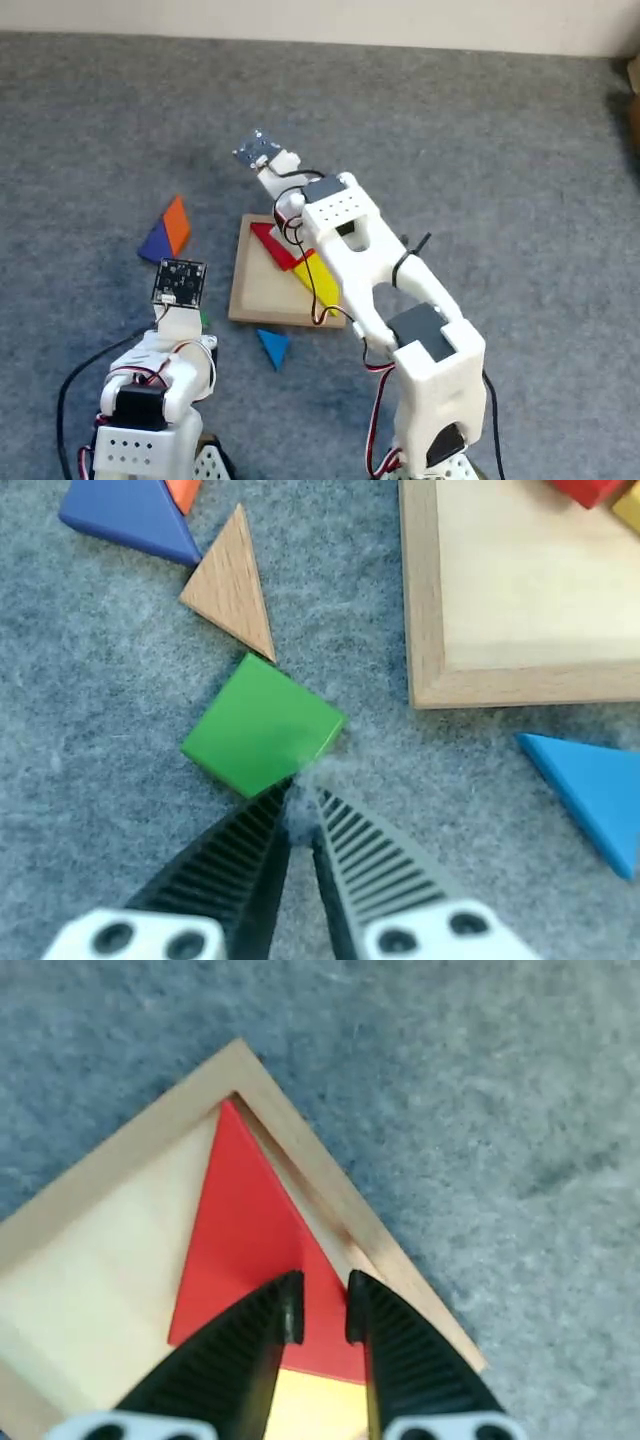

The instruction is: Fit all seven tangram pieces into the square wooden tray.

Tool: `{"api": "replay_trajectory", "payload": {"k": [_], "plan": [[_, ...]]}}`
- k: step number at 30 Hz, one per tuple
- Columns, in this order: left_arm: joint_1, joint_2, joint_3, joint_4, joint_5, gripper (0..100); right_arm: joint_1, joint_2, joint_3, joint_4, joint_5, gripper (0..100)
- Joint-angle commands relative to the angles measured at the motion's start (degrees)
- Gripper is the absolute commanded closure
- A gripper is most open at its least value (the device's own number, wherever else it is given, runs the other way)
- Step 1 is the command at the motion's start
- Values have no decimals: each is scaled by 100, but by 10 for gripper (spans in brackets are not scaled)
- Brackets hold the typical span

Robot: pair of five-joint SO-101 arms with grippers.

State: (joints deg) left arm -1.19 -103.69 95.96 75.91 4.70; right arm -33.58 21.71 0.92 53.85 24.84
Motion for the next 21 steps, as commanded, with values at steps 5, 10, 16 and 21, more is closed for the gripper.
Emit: {"api": "replay_trajectory", "payload": {"k": [5,10,16,21], "plan": [[4,-48,119,35,26,995,277,-75,-66,-251,-35,926],[4,-48,119,35,26,995,523,-145,-84,-207,-35,926],[4,-48,119,35,26,995,488,-840,224,-127,-62,926],[4,-48,119,35,26,995,479,-1218,743,-127,-70,926]]}}
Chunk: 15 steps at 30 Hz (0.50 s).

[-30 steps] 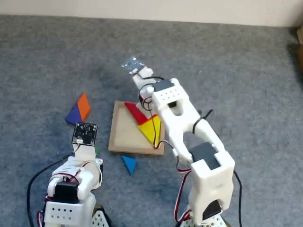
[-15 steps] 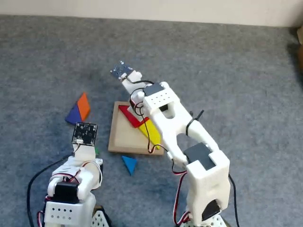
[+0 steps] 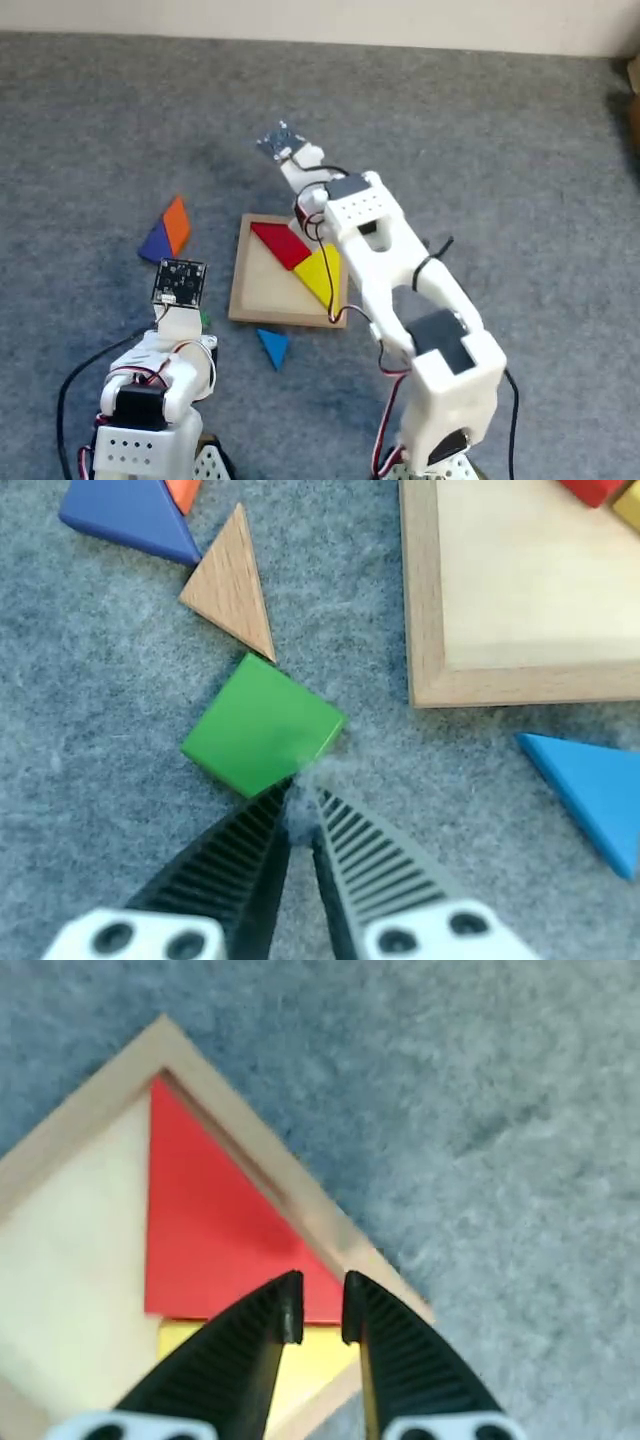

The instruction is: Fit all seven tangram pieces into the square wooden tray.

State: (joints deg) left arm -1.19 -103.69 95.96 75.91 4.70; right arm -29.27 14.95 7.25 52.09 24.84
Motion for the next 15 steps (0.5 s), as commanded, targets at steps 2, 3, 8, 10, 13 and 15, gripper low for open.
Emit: {"api": "replay_trajectory", "payload": {"k": [2,3,8,10,13,15], "plan": [[4,-48,119,35,26,995,48,-673,251,48,-123,926],[4,-48,119,35,26,995,48,-778,303,48,-237,926],[4,-48,119,35,26,995,84,-1719,910,48,-659,956],[4,-48,119,35,26,995,48,-2070,1235,40,-668,959],[4,-48,119,35,26,995,-145,-2545,1648,84,-677,959],[4,-48,119,35,26,995,-268,-2862,1947,84,-958,954]]}}
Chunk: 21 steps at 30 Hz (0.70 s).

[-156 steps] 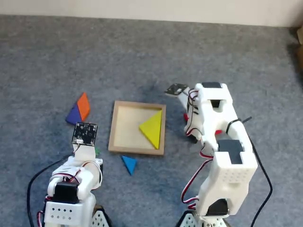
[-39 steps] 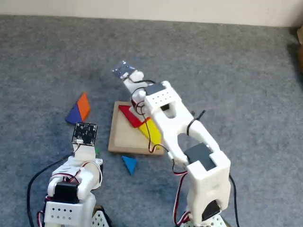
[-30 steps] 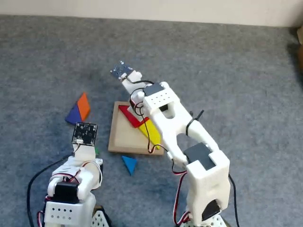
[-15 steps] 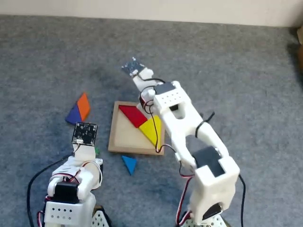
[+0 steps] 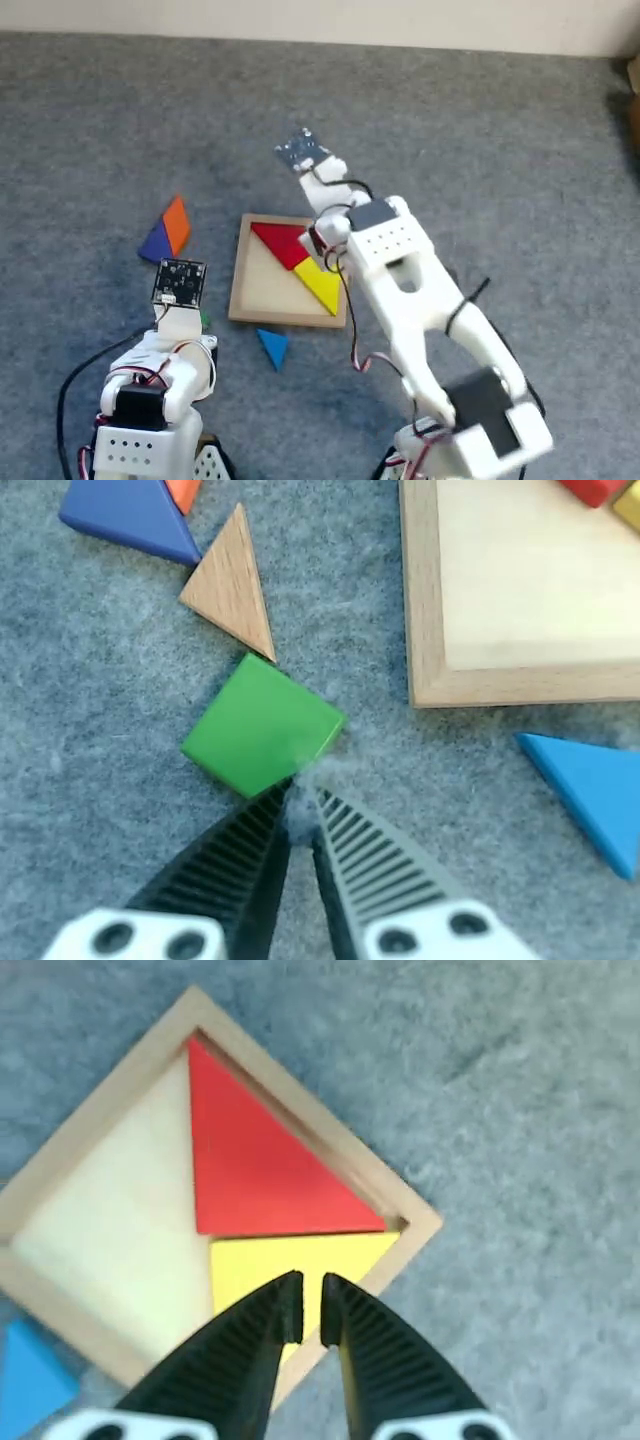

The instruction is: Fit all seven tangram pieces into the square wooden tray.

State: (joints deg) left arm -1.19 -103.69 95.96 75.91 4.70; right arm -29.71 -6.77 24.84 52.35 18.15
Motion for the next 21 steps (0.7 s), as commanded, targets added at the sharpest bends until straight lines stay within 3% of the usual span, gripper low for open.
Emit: {"api": "replay_trajectory", "payload": {"k": [1,8,14,21], "plan": [[4,-48,119,35,26,995,-277,-840,321,57,-545,944],[4,-48,119,35,26,995,-840,-1525,1033,57,-2040,813],[4,-48,119,35,26,995,-1640,-1552,1640,13,-2127,808],[4,-48,119,35,26,995,-2079,-1543,1842,22,-2154,807]]}}
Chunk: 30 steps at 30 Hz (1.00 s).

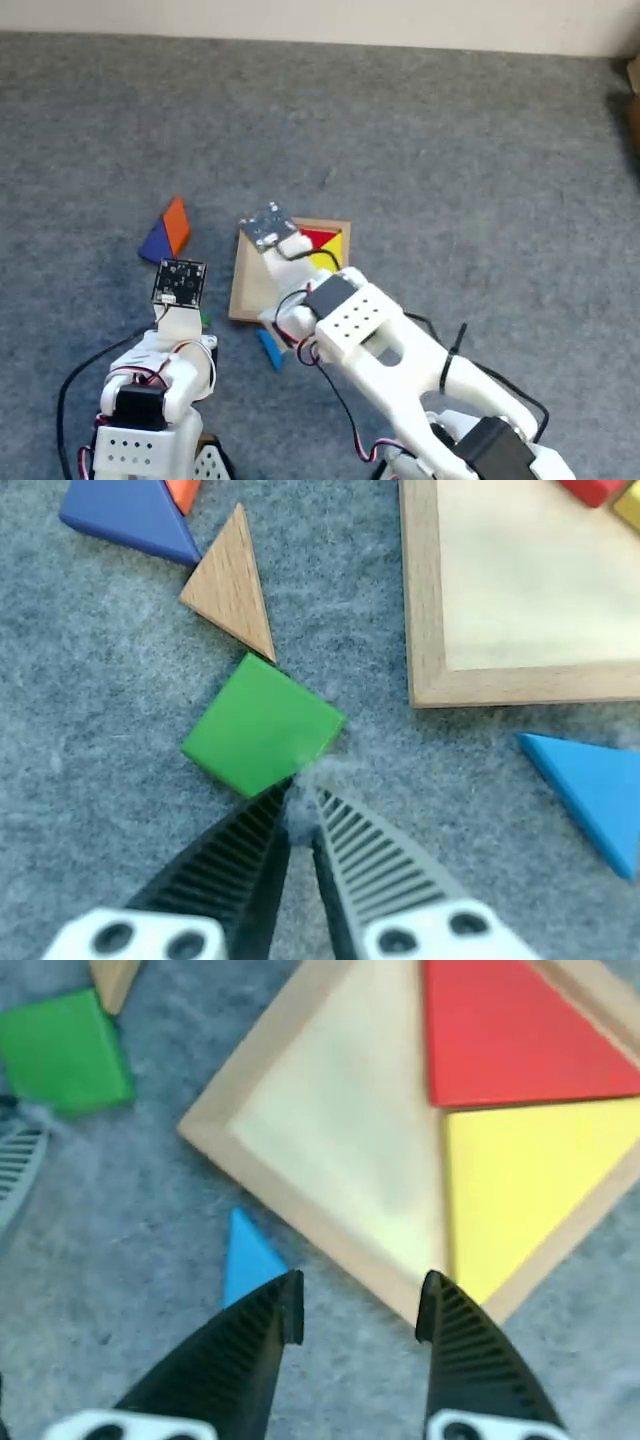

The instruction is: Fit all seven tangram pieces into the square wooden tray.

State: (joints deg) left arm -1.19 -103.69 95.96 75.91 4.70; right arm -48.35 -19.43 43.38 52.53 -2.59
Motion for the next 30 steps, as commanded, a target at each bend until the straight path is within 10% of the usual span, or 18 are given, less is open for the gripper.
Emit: {"api": "replay_trajectory", "payload": {"k": [1,16,30], "plan": [[4,-48,119,35,26,995,-295,-277,-13,13,-202,807],[4,-48,119,35,26,995,-804,-268,804,-1033,-2286,807],[-4,-48,119,35,26,995,-1095,-268,1095,-1341,-2330,807]]}}
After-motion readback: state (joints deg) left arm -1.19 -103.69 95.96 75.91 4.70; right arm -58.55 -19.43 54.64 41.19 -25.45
